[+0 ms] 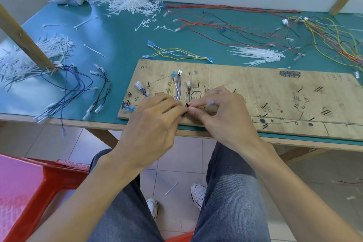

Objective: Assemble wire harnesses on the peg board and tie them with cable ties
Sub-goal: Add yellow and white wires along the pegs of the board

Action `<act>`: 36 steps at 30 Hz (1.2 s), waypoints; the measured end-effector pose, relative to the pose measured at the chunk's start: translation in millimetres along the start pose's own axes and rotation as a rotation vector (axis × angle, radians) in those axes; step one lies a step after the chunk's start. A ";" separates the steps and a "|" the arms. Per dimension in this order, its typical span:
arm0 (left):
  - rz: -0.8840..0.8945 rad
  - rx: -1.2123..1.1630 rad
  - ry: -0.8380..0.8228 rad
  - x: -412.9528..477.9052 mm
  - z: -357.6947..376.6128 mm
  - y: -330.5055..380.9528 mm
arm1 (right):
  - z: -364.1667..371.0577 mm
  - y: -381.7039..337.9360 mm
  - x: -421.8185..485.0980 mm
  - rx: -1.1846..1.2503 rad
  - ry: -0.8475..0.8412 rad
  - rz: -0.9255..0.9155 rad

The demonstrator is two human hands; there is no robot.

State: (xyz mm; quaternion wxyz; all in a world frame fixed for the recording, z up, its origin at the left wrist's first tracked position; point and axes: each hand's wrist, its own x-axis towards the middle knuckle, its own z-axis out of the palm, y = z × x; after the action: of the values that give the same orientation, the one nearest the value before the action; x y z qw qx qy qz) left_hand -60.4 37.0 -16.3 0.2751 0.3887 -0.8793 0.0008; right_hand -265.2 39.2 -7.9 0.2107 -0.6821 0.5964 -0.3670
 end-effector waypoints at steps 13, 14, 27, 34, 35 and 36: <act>0.009 0.133 -0.102 4.1 0.4 5.4 | -17.8 -6.0 75.2 -0.113 -0.220 -0.008; 0.002 0.134 -0.106 5.0 0.5 5.8 | -17.4 -6.7 79.0 -0.122 -0.238 -0.023; -0.067 0.109 -0.111 12.0 1.7 6.0 | -22.6 6.0 107.9 -0.090 -0.388 -0.044; -0.070 0.088 -0.102 12.3 1.9 5.1 | -18.4 11.7 106.7 -0.008 -0.365 -0.012; -0.071 0.088 -0.101 11.8 1.7 5.1 | -15.9 11.6 105.8 -0.008 -0.348 -0.001; -0.072 0.090 -0.100 11.8 1.7 5.2 | -13.8 11.7 105.4 -0.015 -0.329 0.010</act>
State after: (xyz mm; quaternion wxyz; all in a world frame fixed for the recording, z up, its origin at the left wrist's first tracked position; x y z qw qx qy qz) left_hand -71.2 32.3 -10.9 0.2129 0.4314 -0.8766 0.0109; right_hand -281.3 -63.1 18.8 0.3022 -0.7316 0.5598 -0.2450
